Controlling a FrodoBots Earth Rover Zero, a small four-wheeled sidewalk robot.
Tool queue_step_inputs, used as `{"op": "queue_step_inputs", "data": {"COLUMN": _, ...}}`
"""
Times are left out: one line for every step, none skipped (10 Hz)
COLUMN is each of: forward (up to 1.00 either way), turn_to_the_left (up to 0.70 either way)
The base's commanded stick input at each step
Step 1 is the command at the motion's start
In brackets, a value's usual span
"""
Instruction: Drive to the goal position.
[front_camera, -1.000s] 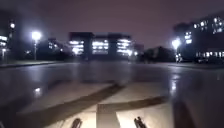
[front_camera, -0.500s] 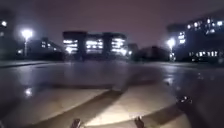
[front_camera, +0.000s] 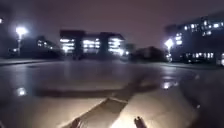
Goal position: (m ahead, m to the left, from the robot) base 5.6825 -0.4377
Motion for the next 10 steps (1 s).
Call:
{"op": "queue_step_inputs", "data": {"forward": 1.00, "turn_to_the_left": 0.00}}
{"op": "queue_step_inputs", "data": {"forward": 1.00, "turn_to_the_left": 0.00}}
{"op": "queue_step_inputs", "data": {"forward": 1.00, "turn_to_the_left": 0.00}}
{"op": "queue_step_inputs", "data": {"forward": 1.00, "turn_to_the_left": 0.00}}
{"op": "queue_step_inputs", "data": {"forward": 1.00, "turn_to_the_left": 0.00}}
{"op": "queue_step_inputs", "data": {"forward": 1.00, "turn_to_the_left": 0.00}}
{"op": "queue_step_inputs", "data": {"forward": 1.00, "turn_to_the_left": 0.00}}
{"op": "queue_step_inputs", "data": {"forward": 1.00, "turn_to_the_left": 0.00}}
{"op": "queue_step_inputs", "data": {"forward": 1.00, "turn_to_the_left": 0.00}}
{"op": "queue_step_inputs", "data": {"forward": 1.00, "turn_to_the_left": 0.00}}
